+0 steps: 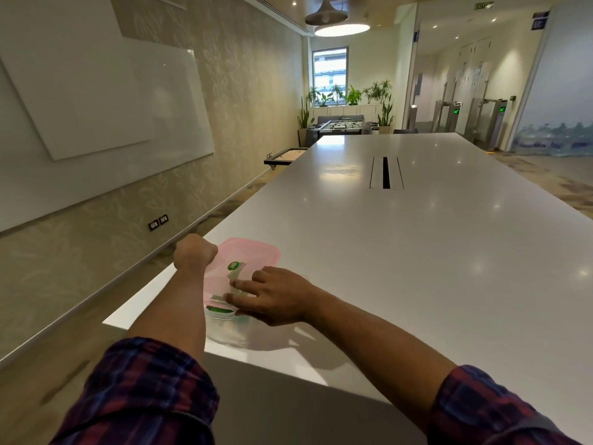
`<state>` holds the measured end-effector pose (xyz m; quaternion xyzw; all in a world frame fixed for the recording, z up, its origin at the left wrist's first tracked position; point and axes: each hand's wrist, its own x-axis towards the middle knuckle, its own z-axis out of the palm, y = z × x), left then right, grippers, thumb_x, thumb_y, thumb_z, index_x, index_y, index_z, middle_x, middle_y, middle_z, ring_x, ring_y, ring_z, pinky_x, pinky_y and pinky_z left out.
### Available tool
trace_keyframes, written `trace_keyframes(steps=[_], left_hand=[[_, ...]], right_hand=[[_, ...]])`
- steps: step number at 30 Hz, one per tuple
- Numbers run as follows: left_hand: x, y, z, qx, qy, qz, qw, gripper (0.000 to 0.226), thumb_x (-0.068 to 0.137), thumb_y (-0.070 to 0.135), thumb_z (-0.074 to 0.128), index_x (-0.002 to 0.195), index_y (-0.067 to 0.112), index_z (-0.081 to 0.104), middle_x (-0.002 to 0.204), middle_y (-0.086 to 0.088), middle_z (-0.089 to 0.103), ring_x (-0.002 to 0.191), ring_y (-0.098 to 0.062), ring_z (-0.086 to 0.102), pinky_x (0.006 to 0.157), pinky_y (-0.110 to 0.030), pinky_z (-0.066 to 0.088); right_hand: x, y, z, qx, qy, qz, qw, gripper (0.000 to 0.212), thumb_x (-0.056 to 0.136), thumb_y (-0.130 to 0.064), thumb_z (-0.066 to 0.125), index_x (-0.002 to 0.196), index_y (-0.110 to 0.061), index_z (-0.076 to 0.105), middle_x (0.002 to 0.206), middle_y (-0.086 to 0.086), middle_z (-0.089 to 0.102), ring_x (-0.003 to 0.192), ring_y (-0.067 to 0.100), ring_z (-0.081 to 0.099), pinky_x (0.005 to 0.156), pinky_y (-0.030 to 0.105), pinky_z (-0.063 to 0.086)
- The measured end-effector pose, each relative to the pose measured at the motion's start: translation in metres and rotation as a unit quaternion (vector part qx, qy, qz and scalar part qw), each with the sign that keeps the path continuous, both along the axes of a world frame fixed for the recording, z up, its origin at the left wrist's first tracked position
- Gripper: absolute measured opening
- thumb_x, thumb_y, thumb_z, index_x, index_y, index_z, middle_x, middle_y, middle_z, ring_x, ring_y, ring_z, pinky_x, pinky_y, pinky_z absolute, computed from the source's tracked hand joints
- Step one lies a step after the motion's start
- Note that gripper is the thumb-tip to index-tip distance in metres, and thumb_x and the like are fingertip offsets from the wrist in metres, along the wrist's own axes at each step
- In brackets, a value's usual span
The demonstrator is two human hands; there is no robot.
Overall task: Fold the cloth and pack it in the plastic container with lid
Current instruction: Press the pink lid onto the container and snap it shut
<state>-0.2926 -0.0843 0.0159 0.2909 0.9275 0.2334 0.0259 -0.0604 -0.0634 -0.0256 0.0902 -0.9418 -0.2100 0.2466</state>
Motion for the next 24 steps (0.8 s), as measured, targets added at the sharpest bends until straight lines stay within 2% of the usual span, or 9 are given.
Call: trace_keyframes(steps=[3, 7, 12, 16, 18, 22, 24], left_hand=[[-0.002, 0.0, -0.007, 0.008, -0.026, 0.007, 1.0, 0.039, 0.088, 0.022, 0.068, 0.115, -0.005, 0.066, 0.118, -0.023, 0.067, 0.11, -0.039, 0.063, 0.076, -0.037, 0.044], [-0.002, 0.003, -0.011, 0.02, -0.049, 0.014, 0.998, 0.039, 0.087, 0.023, 0.07, 0.114, -0.005, 0.066, 0.116, -0.022, 0.067, 0.108, -0.038, 0.063, 0.074, -0.037, 0.044], [-0.002, 0.01, -0.01, 0.019, -0.046, -0.002, 0.999, 0.036, 0.089, 0.022, 0.067, 0.111, -0.006, 0.065, 0.114, -0.023, 0.067, 0.106, -0.038, 0.064, 0.073, -0.036, 0.043], [0.001, 0.021, -0.011, -0.025, -0.021, -0.052, 0.998, 0.034, 0.094, 0.015, 0.05, 0.111, -0.009, 0.067, 0.118, -0.026, 0.066, 0.11, -0.04, 0.062, 0.075, -0.035, 0.039], [0.002, 0.025, -0.011, -0.027, -0.019, -0.054, 0.998, 0.034, 0.093, 0.012, 0.049, 0.111, -0.009, 0.068, 0.119, -0.027, 0.066, 0.111, -0.041, 0.061, 0.075, -0.034, 0.039], [-0.001, 0.024, -0.013, 0.025, -0.06, -0.013, 0.998, 0.033, 0.089, 0.018, 0.058, 0.109, -0.006, 0.069, 0.115, -0.024, 0.068, 0.108, -0.039, 0.063, 0.073, -0.034, 0.04], [-0.002, 0.022, -0.015, 0.066, -0.09, 0.008, 0.994, 0.033, 0.085, 0.021, 0.062, 0.103, -0.005, 0.07, 0.103, -0.022, 0.069, 0.098, -0.039, 0.064, 0.07, -0.033, 0.04]], right_hand=[[-0.002, -0.002, -0.002, -0.009, -0.009, 0.0, 1.0, 0.044, 0.103, -0.036, 0.056, 0.141, -0.014, 0.059, 0.139, 0.02, 0.063, 0.101, 0.038, 0.069, 0.079, 0.039, 0.055], [-0.005, -0.002, -0.005, -0.001, -0.007, -0.016, 1.0, 0.052, 0.099, -0.05, 0.057, 0.138, -0.016, 0.06, 0.137, 0.019, 0.065, 0.104, 0.038, 0.069, 0.083, 0.039, 0.054], [-0.007, 0.004, -0.008, 0.001, -0.001, -0.025, 1.0, 0.045, 0.1, -0.041, 0.061, 0.138, -0.017, 0.061, 0.136, 0.016, 0.066, 0.104, 0.034, 0.07, 0.081, 0.037, 0.054], [-0.007, 0.016, -0.01, -0.068, 0.025, -0.033, 0.997, 0.044, 0.093, -0.03, 0.074, 0.133, -0.016, 0.065, 0.135, 0.013, 0.068, 0.106, 0.034, 0.07, 0.08, 0.036, 0.054], [-0.006, 0.022, -0.013, -0.101, 0.032, -0.037, 0.994, 0.044, 0.091, -0.024, 0.076, 0.133, -0.015, 0.066, 0.136, 0.01, 0.068, 0.107, 0.034, 0.069, 0.082, 0.038, 0.055], [-0.003, 0.029, -0.025, -0.149, 0.052, -0.029, 0.987, 0.044, 0.09, -0.016, 0.076, 0.133, -0.014, 0.067, 0.134, 0.008, 0.069, 0.104, 0.034, 0.068, 0.083, 0.043, 0.059], [-0.004, 0.03, -0.029, -0.168, 0.067, -0.025, 0.983, 0.044, 0.089, -0.015, 0.077, 0.132, -0.014, 0.068, 0.132, 0.007, 0.071, 0.106, 0.034, 0.068, 0.086, 0.045, 0.059]])
